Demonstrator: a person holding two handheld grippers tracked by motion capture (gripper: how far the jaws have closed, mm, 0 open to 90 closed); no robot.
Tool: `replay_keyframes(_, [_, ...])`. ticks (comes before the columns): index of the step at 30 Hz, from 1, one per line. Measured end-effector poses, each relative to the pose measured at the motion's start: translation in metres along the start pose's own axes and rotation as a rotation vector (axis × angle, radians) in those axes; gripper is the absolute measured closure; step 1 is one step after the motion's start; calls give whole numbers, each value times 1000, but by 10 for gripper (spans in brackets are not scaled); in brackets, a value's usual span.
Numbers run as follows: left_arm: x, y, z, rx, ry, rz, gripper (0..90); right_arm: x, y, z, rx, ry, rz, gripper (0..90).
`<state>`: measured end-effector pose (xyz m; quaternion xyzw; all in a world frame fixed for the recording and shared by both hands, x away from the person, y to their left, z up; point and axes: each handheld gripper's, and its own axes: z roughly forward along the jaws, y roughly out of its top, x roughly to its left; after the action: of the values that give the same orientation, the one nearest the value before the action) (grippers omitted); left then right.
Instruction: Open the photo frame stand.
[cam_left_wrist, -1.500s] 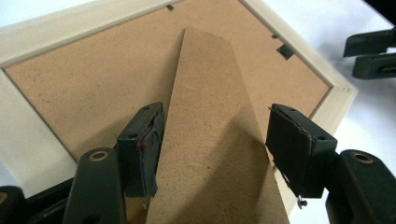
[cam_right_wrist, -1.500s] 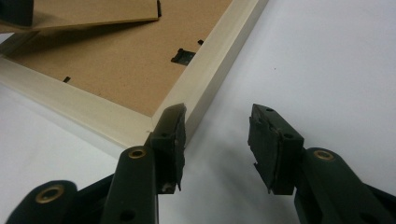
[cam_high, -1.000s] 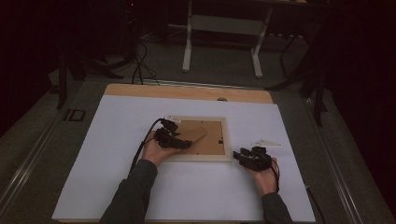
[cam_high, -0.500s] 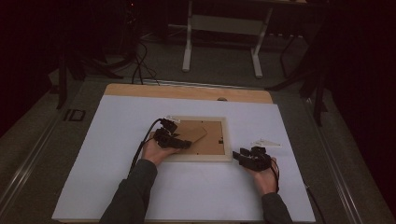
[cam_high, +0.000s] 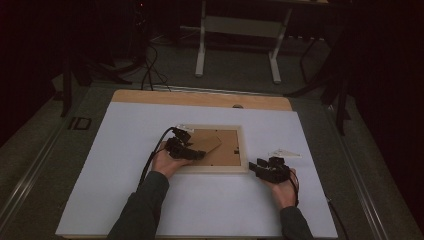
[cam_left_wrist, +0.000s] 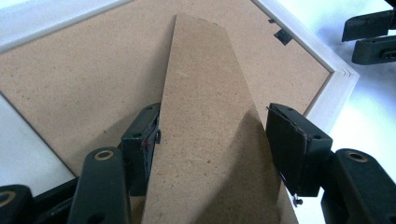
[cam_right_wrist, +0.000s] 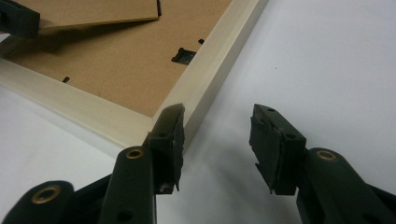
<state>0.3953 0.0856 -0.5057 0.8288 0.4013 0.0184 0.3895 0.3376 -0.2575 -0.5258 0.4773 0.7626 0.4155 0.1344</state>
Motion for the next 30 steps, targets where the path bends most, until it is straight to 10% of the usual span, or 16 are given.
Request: replay_keyframes(30, [-30,-7,-13,-95,131,153,407,7,9,3,1,27,-1,498])
